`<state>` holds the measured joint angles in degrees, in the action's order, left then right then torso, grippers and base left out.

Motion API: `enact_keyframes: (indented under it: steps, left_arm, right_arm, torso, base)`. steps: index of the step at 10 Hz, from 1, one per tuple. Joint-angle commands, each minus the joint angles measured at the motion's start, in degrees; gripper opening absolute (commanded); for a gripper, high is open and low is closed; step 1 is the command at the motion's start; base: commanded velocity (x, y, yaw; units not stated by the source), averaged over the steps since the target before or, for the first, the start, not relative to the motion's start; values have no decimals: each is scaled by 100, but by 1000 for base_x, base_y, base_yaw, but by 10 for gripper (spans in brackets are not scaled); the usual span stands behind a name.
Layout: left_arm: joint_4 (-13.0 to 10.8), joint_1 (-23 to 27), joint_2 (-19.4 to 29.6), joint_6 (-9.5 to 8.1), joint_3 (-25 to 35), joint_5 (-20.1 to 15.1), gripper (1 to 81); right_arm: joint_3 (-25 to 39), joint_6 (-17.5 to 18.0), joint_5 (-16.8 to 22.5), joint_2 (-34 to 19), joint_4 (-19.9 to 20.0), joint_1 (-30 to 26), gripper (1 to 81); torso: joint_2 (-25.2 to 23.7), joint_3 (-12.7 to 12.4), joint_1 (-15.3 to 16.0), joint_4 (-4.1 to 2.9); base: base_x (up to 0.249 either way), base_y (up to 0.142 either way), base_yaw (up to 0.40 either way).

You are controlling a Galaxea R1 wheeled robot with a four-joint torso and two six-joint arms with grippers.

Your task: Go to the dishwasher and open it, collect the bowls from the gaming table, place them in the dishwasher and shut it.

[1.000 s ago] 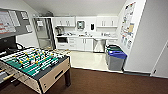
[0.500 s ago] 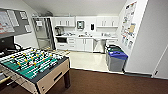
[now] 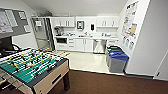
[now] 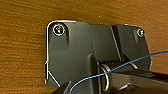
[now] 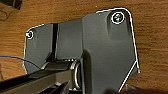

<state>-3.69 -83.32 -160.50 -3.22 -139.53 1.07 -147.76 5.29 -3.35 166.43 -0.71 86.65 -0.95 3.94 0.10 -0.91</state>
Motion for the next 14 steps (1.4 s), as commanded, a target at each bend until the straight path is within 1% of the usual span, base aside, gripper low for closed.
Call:
enact_keyframes:
  steps: [1,10,14]
  left_arm:
    - [-61,268,79,14,31,-309,811]
    - [-53,268,88,14,31,-309,811]
    - [-53,268,88,14,31,-309,811]
  right_arm:
    - [-15,-28,309,-37,-70,-266,811]
    - [-6,-37,309,-28,-70,-266,811]
    - [-15,-37,309,-2,-149,-266,811]
  torso:
    - [0,0,0,0]
    - [0,0,0,0]
    - [2,0,0,0]
  base:
    - [112,0,0]
    - [124,0,0]
    - [124,0,0]
